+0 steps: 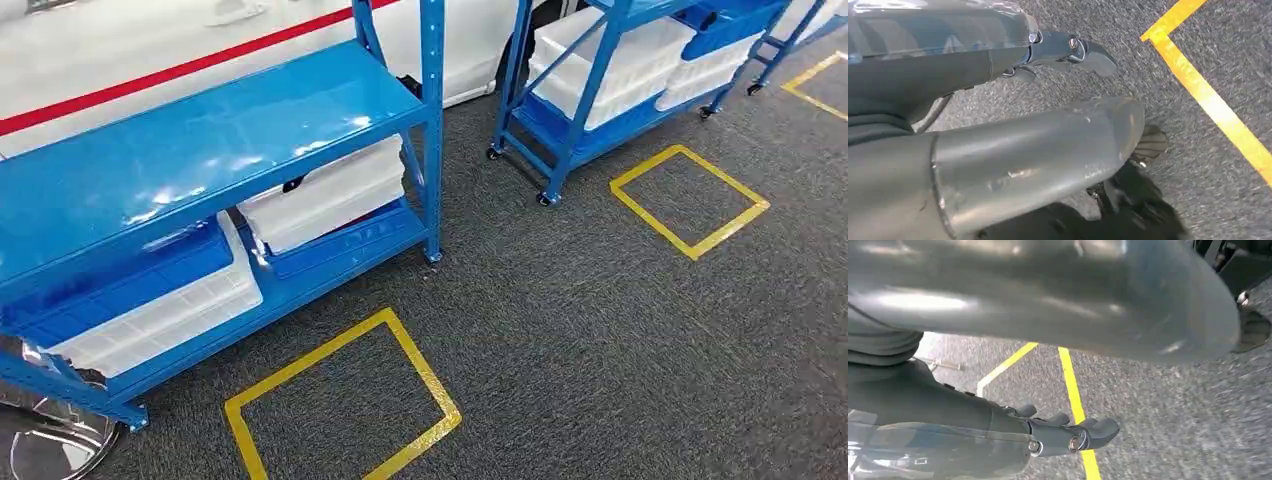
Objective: Take the parts from the cabinet and place them on the table.
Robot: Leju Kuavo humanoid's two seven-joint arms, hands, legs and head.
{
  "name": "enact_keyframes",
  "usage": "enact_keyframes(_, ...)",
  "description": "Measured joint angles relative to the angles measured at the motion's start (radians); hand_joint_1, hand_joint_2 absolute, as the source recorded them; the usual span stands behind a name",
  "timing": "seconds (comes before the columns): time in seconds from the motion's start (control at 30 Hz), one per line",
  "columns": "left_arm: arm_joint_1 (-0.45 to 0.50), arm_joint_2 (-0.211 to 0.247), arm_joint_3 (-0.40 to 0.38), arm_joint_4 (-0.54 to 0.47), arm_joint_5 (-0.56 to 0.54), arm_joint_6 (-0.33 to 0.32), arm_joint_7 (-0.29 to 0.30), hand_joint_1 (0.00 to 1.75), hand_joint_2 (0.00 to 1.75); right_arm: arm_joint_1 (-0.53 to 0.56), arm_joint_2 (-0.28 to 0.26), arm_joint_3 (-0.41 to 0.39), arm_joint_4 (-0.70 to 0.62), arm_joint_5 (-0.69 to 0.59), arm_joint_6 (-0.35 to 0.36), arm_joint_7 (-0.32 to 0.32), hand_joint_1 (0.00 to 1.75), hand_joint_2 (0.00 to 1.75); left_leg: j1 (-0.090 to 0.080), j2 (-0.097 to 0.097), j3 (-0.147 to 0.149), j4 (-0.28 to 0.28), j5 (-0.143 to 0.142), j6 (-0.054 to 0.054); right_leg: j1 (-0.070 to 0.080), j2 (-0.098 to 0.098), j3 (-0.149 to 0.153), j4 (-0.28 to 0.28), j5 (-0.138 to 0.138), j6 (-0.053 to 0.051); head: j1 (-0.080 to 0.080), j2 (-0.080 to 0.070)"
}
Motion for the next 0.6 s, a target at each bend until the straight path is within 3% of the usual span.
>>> enact_keyframes(0.03, 0.0, 0.0, 0.0, 0.0, 0.0, 0.0, 0.0, 0.0, 0.0, 0.0, 0.0, 0.0, 0.0, 0.0, 0.0, 0.0, 0.0, 0.0, -0.001, 0.012, 0.005, -0.011, -0.003, 0.001, 0.001, -0.002, 0.001, 0.001, -0.001, 0.001, 0.0, 0.0)
enact_keyframes(0.07, -0.005, 0.0, 0.0, 0.0, 0.0, 0.0, -0.001, 0.0, 0.0, 0.001, 0.001, 0.0, 0.0, 0.0, 0.0, 0.0, 0.0, 0.0, -0.009, 0.011, 0.006, -0.028, -0.009, 0.014, 0.009, -0.018, 0.001, 0.005, -0.006, 0.011, 0.004, 0.0)
enact_keyframes(0.13, 0.001, 0.0, 0.0, 0.0, 0.0, 0.0, -0.002, 0.0, 0.0, -0.008, 0.001, 0.0, 0.0, 0.0, 0.0, 0.0, 0.0, 0.0, -0.012, -0.011, -0.002, -0.026, -0.009, 0.021, 0.008, -0.038, 0.006, 0.002, -0.005, 0.018, 0.006, 0.0)
enact_keyframes(0.17, 0.0, -0.002, 0.0, 0.0, -0.001, 0.0, 0.0, 0.0, 0.0, -0.007, 0.003, 0.0, 0.0, 0.01, 0.003, 0.005, 0.0, 0.0, 0.001, -0.044, 0.004, -0.044, 0.01, 0.046, -0.002, 0.069, -0.024, 0.083, -0.074, 0.04, 0.011, 0.0)
enact_keyframes(0.23, -0.003, -0.002, 0.0, 0.0, -0.005, 0.0, 0.0, 0.0, 0.0, -0.002, 0.003, 0.0, 0.0, 0.012, 0.003, 0.013, 0.0, 0.0, 0.0, -0.067, -0.002, -0.044, 0.012, 0.049, -0.006, 0.087, -0.097, 0.235, -0.147, 0.044, 0.013, 0.0)
enact_keyframes(0.27, -0.002, -0.002, 0.0, 0.0, -0.008, 0.0, 0.002, 0.0, 0.0, 0.001, 0.003, 0.0, 0.0, 0.015, 0.003, 0.015, 0.0, 0.0, 0.0, -0.08, -0.004, -0.043, 0.013, 0.048, -0.007, 0.088, -0.126, 0.292, -0.162, 0.046, 0.014, 0.0)
enact_keyframes(0.3, -0.001, -0.002, 0.0, 0.0, -0.01, 0.0, 0.003, 0.0, 0.0, 0.002, 0.004, 0.0, 0.0, 0.018, 0.003, 0.017, 0.0, 0.0, 0.001, -0.093, -0.004, -0.043, 0.014, 0.046, -0.008, 0.088, -0.135, 0.306, -0.152, 0.047, 0.013, 0.0)
enact_keyframes(0.33, 0.002, -0.002, 0.0, 0.0, -0.012, 0.0, 0.006, 0.0, 0.0, 0.003, 0.003, 0.0, 0.0, 0.021, 0.004, 0.022, 0.0, 0.0, 0.001, -0.108, -0.003, -0.042, 0.015, 0.045, -0.011, 0.089, -0.121, 0.271, -0.116, 0.047, 0.014, 0.0)
enact_keyframes(0.4, 0.004, -0.002, 0.0, 0.0, -0.015, 0.0, 0.01, 0.0, 0.0, 0.003, 0.003, 0.0, 0.0, 0.026, 0.004, 0.027, 0.0, 0.0, 0.003, -0.135, -0.003, -0.036, 0.014, 0.039, -0.018, 0.106, -0.048, 0.113, -0.02, 0.046, 0.014, 0.0)
enact_keyframes(0.43, 0.004, -0.003, 0.0, 0.0, -0.015, 0.0, 0.012, 0.0, 0.0, 0.006, 0.004, 0.0, 0.0, 0.027, 0.004, 0.032, 0.0, 0.0, 0.004, -0.145, -0.006, -0.032, 0.013, 0.035, -0.023, 0.153, -0.014, 0.034, 0.008, 0.045, 0.014, 0.0)
enact_keyframes(0.47, 0.001, -0.003, 0.0, 0.0, -0.015, -0.001, 0.014, 0.0, 0.0, 0.006, 0.004, -0.002, 0.0, 0.029, 0.004, 0.035, 0.0, 0.0, -0.003, -0.156, -0.013, -0.022, 0.011, 0.026, -0.021, 0.184, -0.009, 0.014, -0.006, 0.046, 0.015, 0.0)
enact_keyframes(0.53, 0.002, -0.003, 0.0, 0.0, -0.015, -0.001, 0.019, 0.0, 0.0, 0.006, 0.005, -0.003, 0.0, 0.031, 0.004, 0.045, 0.0, 0.0, 0.004, -0.175, -0.021, -0.026, 0.018, 0.013, -0.016, 0.161, -0.013, 0.019, -0.003, 0.04, 0.012, 0.0)
enact_keyframes(0.6, 0.011, -0.003, 0.0, 0.0, -0.017, -0.001, 0.024, 0.0, 0.0, 0.004, 0.005, -0.005, 0.0, 0.035, 0.004, 0.052, 0.0, 0.0, 0.004, -0.2, -0.028, -0.034, 0.026, -0.004, -0.018, 0.138, -0.01, 0.011, 0.003, 0.025, 0.012, 0.0)
